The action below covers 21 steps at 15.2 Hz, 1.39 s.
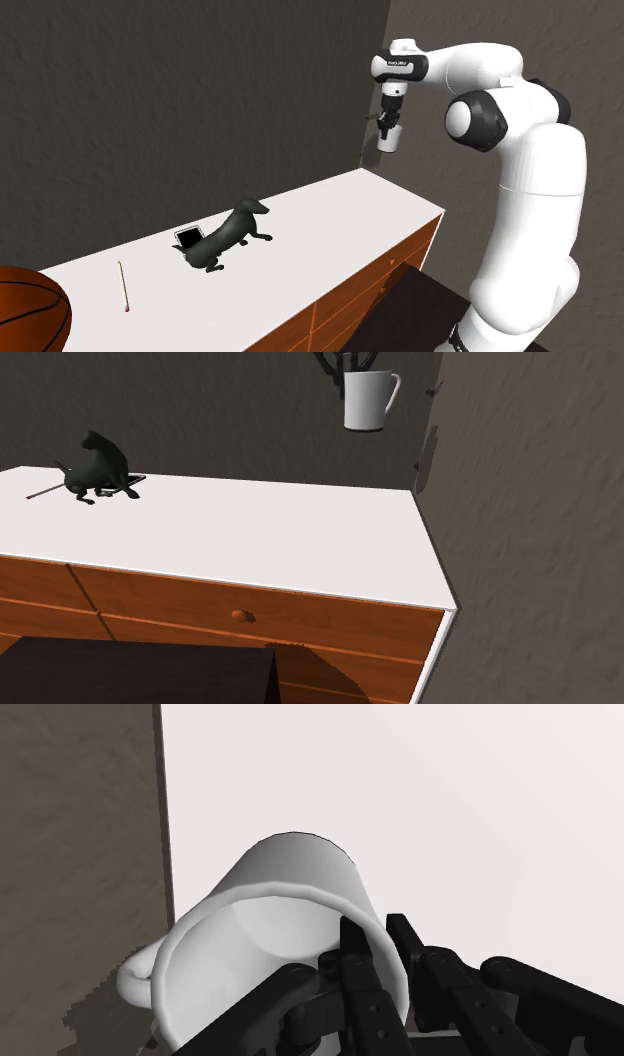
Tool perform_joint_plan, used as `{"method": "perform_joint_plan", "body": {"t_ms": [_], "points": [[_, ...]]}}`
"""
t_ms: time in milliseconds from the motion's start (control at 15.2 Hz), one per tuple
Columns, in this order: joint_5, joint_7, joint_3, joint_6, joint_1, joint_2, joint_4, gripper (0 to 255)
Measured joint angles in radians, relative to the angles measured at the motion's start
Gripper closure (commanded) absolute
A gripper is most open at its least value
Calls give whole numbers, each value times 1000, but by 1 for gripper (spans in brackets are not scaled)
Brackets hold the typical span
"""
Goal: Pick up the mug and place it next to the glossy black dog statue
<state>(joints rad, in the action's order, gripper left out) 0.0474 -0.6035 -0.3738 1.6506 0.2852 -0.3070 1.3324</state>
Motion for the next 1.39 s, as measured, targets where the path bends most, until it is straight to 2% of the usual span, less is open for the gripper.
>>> {"method": "perform_joint_plan", "body": {"t_ms": [660,726,1122,1386], "points": [[20,-12,-2,-158,26,-54,-210,255],[14,-1,0,-159,15,-40,-198,255],[-67,129,35,-89,-106,166,74,255],[-111,223,74,-64,-164,291,223,255]]}}
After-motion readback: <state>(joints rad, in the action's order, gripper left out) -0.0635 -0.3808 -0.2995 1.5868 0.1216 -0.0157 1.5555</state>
